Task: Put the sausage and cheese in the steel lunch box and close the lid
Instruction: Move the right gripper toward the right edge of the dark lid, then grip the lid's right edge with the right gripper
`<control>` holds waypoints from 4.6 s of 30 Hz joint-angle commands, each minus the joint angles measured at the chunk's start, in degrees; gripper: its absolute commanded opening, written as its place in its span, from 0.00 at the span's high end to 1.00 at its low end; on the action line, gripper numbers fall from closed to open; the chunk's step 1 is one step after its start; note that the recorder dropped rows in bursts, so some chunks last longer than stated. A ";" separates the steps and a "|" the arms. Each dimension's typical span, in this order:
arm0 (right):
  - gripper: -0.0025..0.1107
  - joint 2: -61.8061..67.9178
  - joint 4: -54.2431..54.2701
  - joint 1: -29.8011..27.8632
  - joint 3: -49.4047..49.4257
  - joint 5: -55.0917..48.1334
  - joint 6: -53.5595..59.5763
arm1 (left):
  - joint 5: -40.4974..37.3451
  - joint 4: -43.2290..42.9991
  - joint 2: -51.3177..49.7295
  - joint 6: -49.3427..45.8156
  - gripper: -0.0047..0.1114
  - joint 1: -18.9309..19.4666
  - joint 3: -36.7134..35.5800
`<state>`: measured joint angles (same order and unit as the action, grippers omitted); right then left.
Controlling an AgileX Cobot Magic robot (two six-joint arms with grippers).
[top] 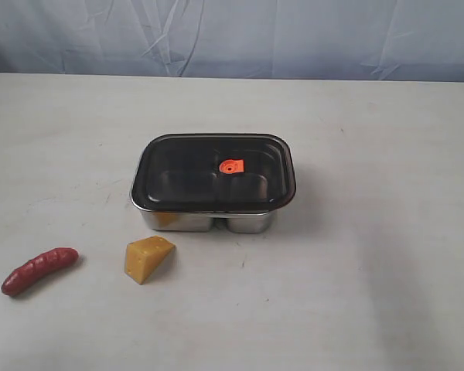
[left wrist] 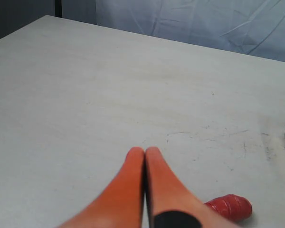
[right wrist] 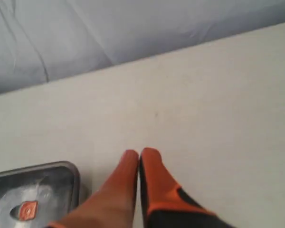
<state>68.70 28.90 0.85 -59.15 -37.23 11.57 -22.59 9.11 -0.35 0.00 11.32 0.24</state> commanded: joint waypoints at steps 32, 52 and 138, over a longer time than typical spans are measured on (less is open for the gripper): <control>0.48 60.81 53.78 7.88 -11.54 -32.74 45.68 | 0.75 -0.22 0.35 0.00 0.96 0.01 -0.24; 0.99 60.69 53.66 7.88 -11.54 -32.74 45.68 | 0.75 -0.22 0.35 0.00 0.96 0.01 -0.24; 0.70 56.80 38.01 7.78 -11.54 -28.64 38.42 | 0.75 -0.22 0.35 0.00 0.96 0.01 -0.24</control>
<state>125.60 69.39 8.74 -70.57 -67.31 49.93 -22.59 9.11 -0.35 0.00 11.32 0.24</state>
